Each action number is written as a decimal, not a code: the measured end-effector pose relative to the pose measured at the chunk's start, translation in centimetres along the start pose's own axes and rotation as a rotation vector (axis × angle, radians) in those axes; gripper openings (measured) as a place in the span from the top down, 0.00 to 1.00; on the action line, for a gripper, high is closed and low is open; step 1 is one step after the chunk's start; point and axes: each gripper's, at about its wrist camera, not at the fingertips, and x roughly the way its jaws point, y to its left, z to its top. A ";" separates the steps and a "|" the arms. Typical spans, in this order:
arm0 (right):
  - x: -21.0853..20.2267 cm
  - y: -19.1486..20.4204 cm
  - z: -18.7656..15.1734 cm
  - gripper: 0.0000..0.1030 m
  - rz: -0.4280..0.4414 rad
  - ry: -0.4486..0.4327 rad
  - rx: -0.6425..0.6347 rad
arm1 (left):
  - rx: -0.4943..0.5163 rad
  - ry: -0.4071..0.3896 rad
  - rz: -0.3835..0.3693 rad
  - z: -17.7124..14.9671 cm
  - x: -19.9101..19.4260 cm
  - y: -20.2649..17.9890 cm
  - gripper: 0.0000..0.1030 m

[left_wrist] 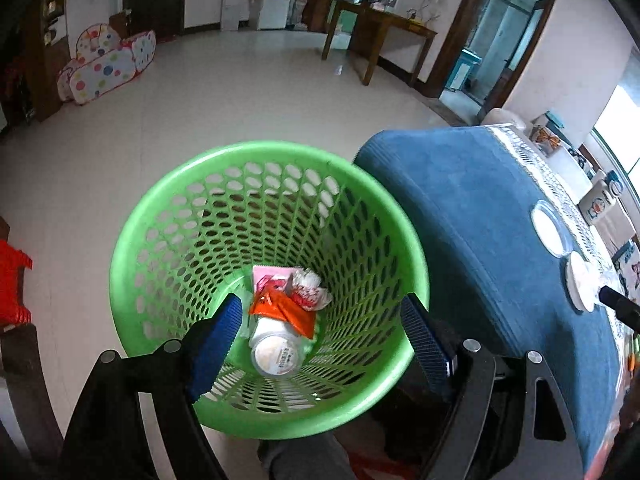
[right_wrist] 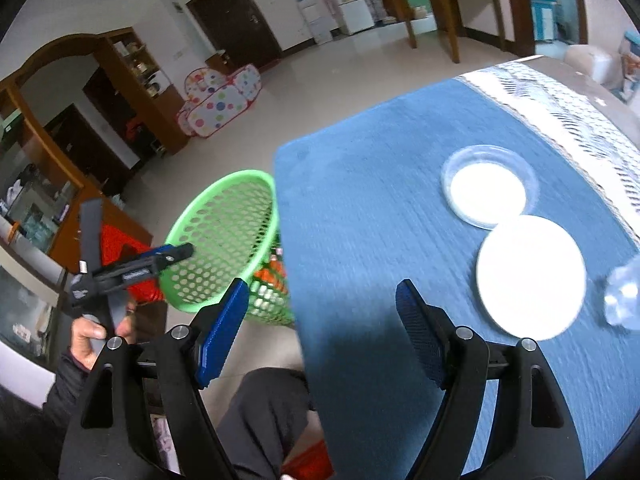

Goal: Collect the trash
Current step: 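Return both tools over the bed toward the clear cup and lids, then grasp the clear plastic cup with the right tool while the left tool grasps the clear dome lid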

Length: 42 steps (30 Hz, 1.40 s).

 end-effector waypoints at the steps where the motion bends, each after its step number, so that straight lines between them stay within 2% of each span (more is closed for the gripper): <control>1: -0.3 -0.3 -0.2 0.26 -0.007 -0.005 0.004 | 0.010 -0.008 -0.004 0.1 -0.4 -0.5 0.24; 8: -4.4 -4.1 -1.1 0.26 -0.094 -0.084 0.038 | 0.080 -0.056 -0.050 0.8 -2.9 -5.1 0.23; 10: -5.8 -5.5 -1.3 0.21 -0.148 -0.114 0.045 | 0.096 -0.063 -0.065 0.9 -3.3 -6.2 0.23; 13: -7.4 -7.6 -1.7 0.20 -0.229 -0.137 0.052 | 0.126 -0.075 -0.089 0.9 -3.9 -8.4 0.21; 21: -8.1 -13.1 -3.2 0.18 -0.389 -0.117 0.074 | 0.187 -0.053 -0.131 0.4 -3.4 -13.0 0.20; 27: -6.6 -15.7 -3.6 0.18 -0.398 -0.081 0.065 | 0.210 -0.032 -0.143 0.2 -2.6 -15.2 0.20; 42: -2.2 -19.7 -1.9 0.22 -0.380 -0.016 0.046 | 0.299 0.018 -0.210 -0.3 -0.5 -21.2 0.20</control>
